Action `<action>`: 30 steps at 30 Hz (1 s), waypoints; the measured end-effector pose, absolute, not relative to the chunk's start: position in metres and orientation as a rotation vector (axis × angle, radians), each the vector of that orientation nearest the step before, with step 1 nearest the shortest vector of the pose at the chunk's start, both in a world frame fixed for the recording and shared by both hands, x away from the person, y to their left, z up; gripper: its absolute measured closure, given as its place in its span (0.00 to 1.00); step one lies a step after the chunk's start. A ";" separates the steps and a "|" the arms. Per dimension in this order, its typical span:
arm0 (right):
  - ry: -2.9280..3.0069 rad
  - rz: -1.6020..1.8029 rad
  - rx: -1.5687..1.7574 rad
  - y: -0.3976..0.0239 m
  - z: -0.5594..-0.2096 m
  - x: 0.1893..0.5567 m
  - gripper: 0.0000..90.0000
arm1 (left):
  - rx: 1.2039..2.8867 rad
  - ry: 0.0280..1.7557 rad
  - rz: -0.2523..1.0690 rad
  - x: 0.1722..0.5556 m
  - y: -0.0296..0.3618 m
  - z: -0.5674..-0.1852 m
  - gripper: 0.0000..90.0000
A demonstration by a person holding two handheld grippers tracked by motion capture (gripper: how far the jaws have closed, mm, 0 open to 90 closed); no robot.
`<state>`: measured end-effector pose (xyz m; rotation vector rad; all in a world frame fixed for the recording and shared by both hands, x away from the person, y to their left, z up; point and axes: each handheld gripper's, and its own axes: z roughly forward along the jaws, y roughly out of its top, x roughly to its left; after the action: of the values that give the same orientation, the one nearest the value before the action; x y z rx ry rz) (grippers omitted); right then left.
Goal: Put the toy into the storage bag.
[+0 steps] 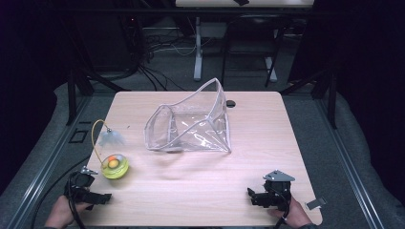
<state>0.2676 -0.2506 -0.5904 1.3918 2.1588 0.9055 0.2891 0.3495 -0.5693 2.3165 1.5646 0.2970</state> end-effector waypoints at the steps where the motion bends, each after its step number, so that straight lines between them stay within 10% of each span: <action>1: 2.159 0.905 1.392 -0.251 -0.590 0.268 0.00 | 2.317 1.563 0.297 0.289 0.350 -0.569 0.00; 30: 2.158 0.908 1.391 -0.251 -0.590 0.268 0.00 | 2.164 1.427 0.474 0.283 0.352 -0.531 0.00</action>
<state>0.2679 -0.2506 -0.5905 1.3908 2.1581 0.9078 0.2834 0.3518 -0.5310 2.1636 1.4270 0.4740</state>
